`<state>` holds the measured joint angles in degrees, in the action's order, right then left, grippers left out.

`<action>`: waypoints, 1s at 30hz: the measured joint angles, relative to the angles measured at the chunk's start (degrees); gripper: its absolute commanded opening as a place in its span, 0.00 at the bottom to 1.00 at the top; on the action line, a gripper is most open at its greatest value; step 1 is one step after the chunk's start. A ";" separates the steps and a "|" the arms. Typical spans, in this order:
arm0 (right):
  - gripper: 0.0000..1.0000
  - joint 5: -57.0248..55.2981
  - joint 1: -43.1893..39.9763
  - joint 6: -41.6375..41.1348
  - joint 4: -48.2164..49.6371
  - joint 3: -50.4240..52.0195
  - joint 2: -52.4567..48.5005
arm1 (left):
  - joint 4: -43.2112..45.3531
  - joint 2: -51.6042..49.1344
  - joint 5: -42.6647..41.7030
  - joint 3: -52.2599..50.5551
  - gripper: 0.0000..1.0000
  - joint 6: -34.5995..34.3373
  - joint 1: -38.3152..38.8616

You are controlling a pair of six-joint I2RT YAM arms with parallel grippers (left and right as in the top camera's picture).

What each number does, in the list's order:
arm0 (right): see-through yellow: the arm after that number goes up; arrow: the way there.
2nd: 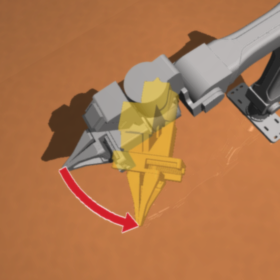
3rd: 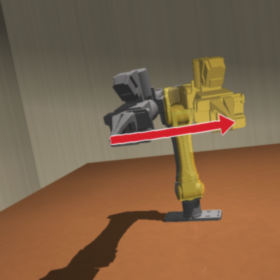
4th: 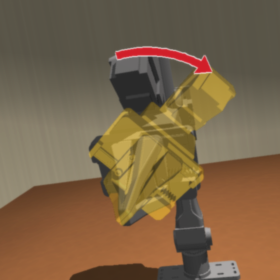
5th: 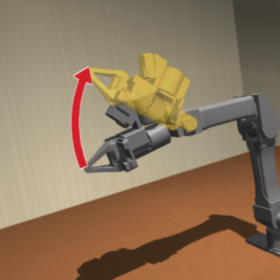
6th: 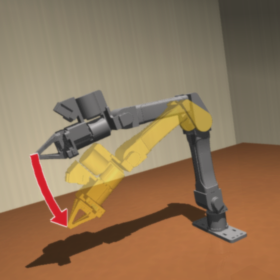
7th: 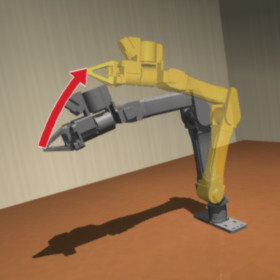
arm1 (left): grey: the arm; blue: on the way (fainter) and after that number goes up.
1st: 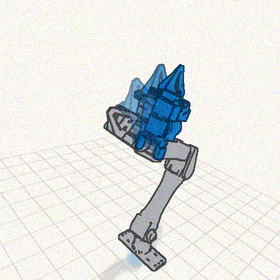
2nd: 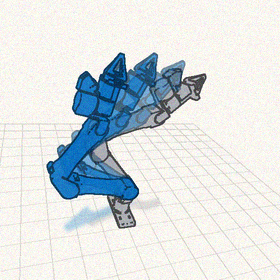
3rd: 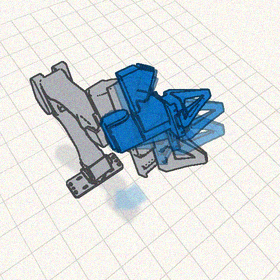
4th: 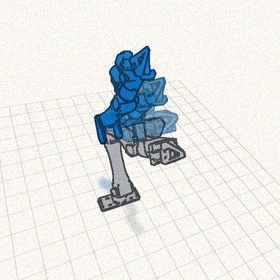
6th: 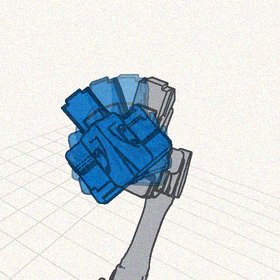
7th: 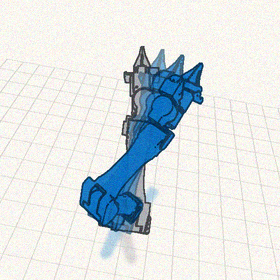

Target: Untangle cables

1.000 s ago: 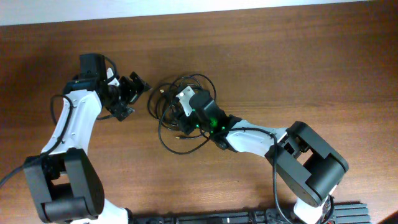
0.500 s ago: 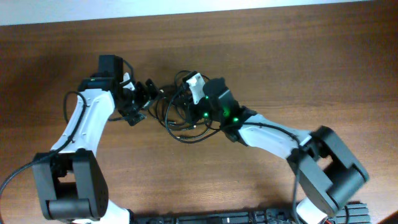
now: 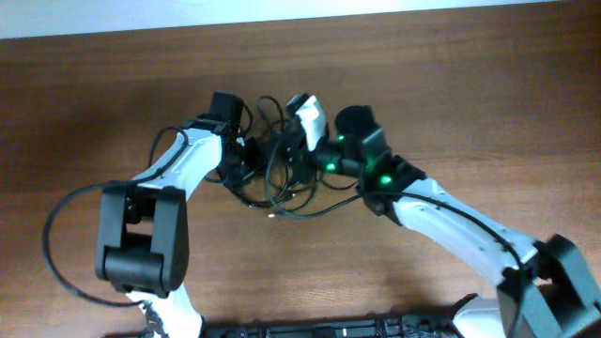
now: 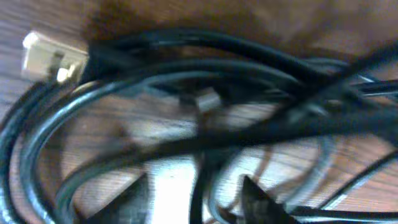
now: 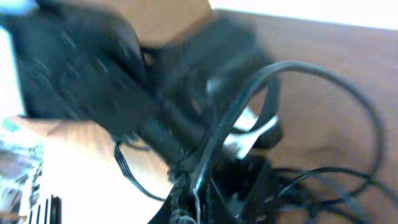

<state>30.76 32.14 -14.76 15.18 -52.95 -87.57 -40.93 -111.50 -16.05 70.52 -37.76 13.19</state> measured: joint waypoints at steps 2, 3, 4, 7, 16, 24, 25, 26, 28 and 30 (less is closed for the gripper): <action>0.04 0.15 -4.90 0.17 -0.02 0.00 2.23 | -0.02 -1.03 -0.90 0.07 0.33 0.00 -0.02; 0.04 0.37 -7.87 0.24 -1.01 0.00 3.41 | 0.00 -1.18 -1.29 0.22 0.30 -0.02 -0.02; 0.04 0.63 -11.39 1.81 -2.60 -0.02 4.76 | -0.02 -1.22 -1.27 0.33 0.29 -0.02 0.00; 0.04 0.42 -24.48 4.74 -8.70 -0.09 10.51 | -0.17 -1.25 0.04 0.44 0.32 -0.02 0.31; 0.04 0.17 -40.96 6.12 -13.07 -0.20 22.69 | -0.02 -1.22 9.42 1.25 0.29 -0.02 0.00; 0.05 -2.05 -37.16 7.08 -36.59 -0.90 21.66 | 0.96 -1.20 11.54 1.42 0.43 -5.46 -7.65; 0.05 -2.21 -34.34 7.06 -37.88 -0.92 20.26 | 1.88 -1.22 10.88 1.40 0.45 -6.21 -7.74; 0.05 -2.67 -30.32 7.06 -38.42 -0.94 17.42 | 2.89 -1.22 10.27 1.38 0.46 -6.58 -7.65; 0.09 -8.94 -23.67 6.69 -38.49 -0.94 9.20 | 3.32 -1.22 9.84 1.38 0.48 -7.10 -7.13; 0.18 -15.39 -22.56 3.23 -39.04 -0.94 2.99 | 3.26 -1.22 9.81 1.38 0.50 -7.13 -6.62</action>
<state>15.38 9.58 -11.53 -23.86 -53.89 -84.58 -37.67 -112.73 -6.24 71.90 -44.88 6.57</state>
